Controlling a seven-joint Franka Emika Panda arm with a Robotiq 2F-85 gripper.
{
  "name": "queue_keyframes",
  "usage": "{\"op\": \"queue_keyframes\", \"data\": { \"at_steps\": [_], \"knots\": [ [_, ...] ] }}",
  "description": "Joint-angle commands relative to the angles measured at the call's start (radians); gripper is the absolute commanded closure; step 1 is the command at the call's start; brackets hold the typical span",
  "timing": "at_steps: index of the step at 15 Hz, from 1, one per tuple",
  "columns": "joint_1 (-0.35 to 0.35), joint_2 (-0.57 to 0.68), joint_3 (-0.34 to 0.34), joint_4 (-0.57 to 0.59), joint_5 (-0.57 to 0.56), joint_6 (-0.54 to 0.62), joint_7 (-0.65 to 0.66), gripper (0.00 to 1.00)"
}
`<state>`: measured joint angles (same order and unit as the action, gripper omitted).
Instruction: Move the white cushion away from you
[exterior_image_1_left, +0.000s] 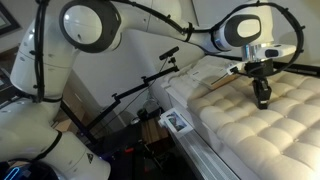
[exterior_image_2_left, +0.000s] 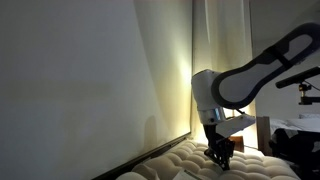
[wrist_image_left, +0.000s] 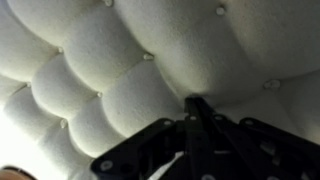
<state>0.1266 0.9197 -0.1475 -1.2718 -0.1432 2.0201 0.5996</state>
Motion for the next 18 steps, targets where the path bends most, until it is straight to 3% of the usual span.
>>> {"op": "queue_keyframes", "data": {
  "at_steps": [1, 10, 18],
  "knots": [
    [0.016, 0.040, -0.037, 0.035, -0.001, 0.106, 0.115, 0.93],
    [0.015, -0.051, -0.047, -0.101, 0.018, 0.429, 0.285, 0.94],
    [-0.018, -0.392, 0.074, -0.478, 0.084, 0.480, -0.055, 0.94]
  ]
}}
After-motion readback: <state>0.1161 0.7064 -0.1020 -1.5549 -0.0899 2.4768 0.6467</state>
